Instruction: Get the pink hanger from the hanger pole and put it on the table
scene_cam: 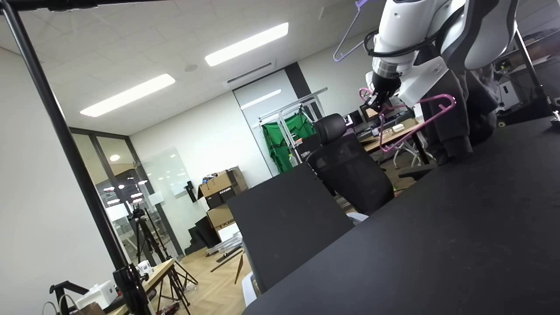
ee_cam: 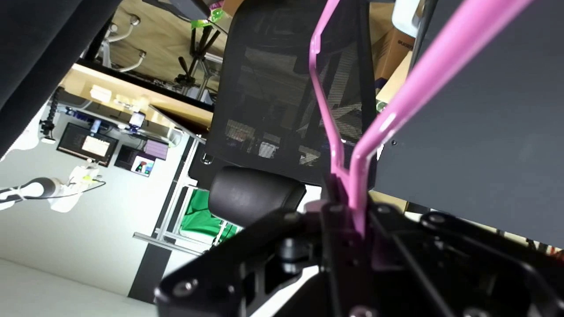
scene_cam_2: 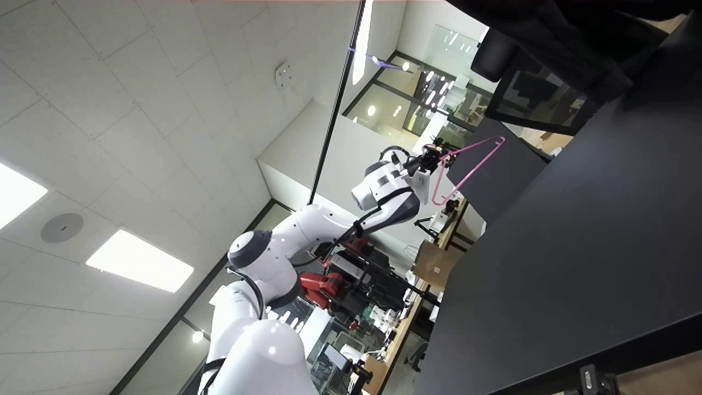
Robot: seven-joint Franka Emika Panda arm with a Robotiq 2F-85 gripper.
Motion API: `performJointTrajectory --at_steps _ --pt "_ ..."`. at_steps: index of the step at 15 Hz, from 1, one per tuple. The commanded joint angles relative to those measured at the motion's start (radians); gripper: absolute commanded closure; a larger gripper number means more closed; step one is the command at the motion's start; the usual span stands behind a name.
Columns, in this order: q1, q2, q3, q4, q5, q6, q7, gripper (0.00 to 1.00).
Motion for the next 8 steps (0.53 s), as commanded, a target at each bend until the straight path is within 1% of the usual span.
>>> performJointTrajectory --at_steps 1,2,3,4,5,8 --pt "0.108 0.235 -0.123 0.006 0.225 0.040 0.060 0.98" --pt "0.127 0.280 -0.125 0.006 0.288 0.025 0.054 0.98" --pt "0.139 0.310 -0.094 -0.009 0.414 0.019 -0.041 0.98" --pt "0.156 0.354 -0.086 -0.024 0.498 0.032 -0.073 0.98" --pt "0.165 0.391 -0.065 -0.030 0.593 0.039 -0.130 0.98" --pt "0.185 0.493 -0.006 -0.002 0.871 0.022 -0.298 0.98"
